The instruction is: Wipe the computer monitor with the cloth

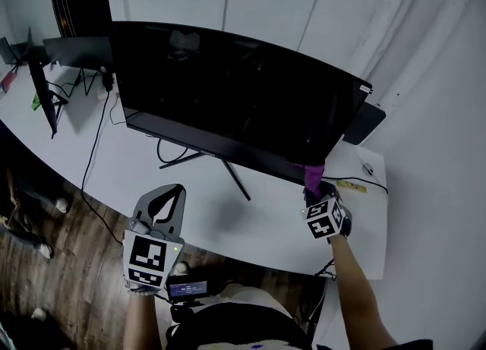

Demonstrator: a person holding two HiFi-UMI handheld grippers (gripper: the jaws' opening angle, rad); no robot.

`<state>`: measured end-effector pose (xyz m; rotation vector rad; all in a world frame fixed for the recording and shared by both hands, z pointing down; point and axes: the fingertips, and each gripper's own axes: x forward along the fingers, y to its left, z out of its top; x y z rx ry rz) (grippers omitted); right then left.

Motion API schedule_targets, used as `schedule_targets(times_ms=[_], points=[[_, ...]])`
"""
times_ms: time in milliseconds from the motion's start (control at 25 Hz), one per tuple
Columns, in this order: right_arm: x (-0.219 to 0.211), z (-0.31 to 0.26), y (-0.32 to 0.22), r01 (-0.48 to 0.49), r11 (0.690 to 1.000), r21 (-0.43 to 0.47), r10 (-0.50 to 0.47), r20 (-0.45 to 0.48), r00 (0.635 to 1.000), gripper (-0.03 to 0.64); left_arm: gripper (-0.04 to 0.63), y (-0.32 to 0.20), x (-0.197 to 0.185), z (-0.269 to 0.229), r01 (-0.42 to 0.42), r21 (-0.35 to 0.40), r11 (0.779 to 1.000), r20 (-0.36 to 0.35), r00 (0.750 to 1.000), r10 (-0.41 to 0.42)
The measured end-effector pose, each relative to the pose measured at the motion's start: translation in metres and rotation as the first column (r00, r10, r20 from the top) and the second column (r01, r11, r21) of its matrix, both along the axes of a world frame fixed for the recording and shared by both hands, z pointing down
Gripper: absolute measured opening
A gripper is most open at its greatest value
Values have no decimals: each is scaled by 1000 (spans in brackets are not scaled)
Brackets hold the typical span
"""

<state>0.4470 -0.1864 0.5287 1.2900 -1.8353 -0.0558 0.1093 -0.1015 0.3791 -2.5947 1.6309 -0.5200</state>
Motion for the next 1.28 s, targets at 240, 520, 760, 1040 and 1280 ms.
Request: schedule_targets(times_ms=[240,520,760,1040,1280], points=[[-8,22,7,-60,997,-53,60,8,998,77,6,-9,-20,-3,-6,7,1000,-5,1000,6],[-40,40,13,-78,990,-114,84,50,995,77,6,-24,-38,-4,-33,0,999,2,999,33],[-62,42,0,-123,983,-134,141,134,981,77,6,-36,-56,-1,-35,-9,999,-6,999,35],[-100,44,-10,-78,988,-134,92,104,990,76,6,-52,-78,4,-51,-23,998,-3,999,51],[-140,46,-21,-20,990,-137,32,89,995,76,6,-67,-93,6,-65,-30,997,-4,998,65]])
